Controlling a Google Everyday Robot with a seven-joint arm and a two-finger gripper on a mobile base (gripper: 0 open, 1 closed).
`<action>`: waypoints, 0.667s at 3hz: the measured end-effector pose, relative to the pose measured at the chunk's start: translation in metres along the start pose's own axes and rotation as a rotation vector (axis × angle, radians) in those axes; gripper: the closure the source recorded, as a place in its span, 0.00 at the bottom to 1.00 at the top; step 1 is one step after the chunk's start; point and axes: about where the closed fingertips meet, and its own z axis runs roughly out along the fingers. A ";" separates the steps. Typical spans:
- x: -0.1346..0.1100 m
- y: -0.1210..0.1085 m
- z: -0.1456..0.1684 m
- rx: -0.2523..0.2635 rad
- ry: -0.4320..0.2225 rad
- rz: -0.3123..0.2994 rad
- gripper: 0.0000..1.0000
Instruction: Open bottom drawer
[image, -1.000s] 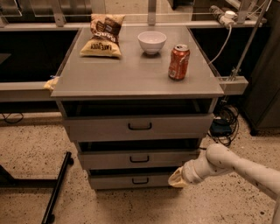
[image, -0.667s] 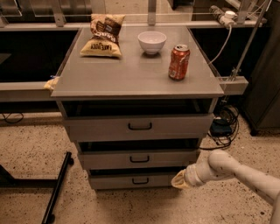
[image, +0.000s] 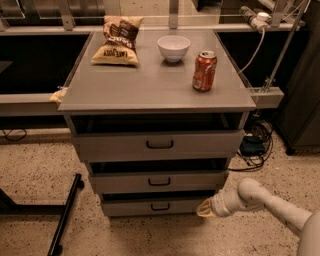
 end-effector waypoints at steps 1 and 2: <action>0.006 0.002 0.006 -0.008 -0.001 -0.009 0.59; 0.023 0.002 0.025 0.000 -0.014 -0.028 0.36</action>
Offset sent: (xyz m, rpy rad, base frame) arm 0.0103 -0.0086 -0.0655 0.0210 -0.0489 0.0297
